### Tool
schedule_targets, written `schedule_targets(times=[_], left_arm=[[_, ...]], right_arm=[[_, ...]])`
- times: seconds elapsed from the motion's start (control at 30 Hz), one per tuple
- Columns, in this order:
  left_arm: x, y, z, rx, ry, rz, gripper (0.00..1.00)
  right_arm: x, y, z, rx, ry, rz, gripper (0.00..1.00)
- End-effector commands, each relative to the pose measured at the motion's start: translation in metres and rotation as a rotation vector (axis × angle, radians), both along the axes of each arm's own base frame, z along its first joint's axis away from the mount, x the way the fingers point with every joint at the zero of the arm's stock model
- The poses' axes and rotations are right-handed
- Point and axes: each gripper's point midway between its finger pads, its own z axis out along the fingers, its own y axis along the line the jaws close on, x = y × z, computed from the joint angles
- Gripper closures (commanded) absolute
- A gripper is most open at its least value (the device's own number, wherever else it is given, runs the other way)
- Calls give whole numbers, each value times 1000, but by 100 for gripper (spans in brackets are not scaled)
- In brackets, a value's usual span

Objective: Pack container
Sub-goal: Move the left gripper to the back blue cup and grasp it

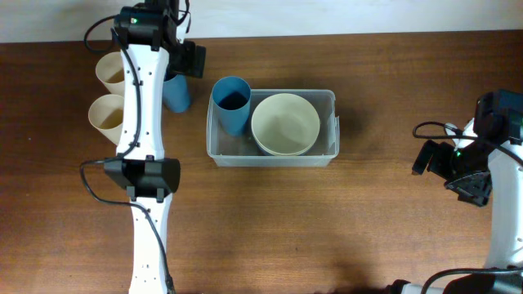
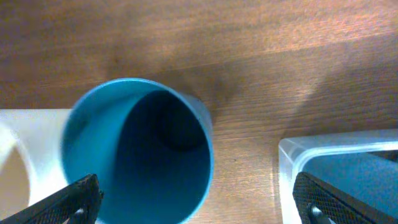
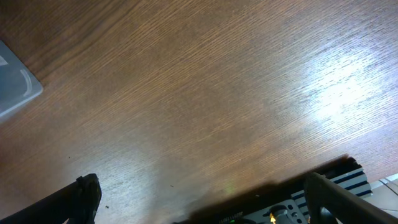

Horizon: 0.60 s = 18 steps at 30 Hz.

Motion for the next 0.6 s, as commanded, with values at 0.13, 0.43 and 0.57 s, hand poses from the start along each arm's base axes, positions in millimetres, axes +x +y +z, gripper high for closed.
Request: schedule_targets(times=[0.13, 0.43, 0.57], left_arm=[[5, 1, -27, 3, 44, -20, 0], [5, 1, -26, 4, 43, -20, 21], [5, 1, -27, 4, 47, -20, 48]], right_arm=[[-1, 0, 1, -11, -5, 9, 1], [-1, 0, 1, -11, -5, 9, 1], [-1, 0, 1, -11, -5, 9, 1]])
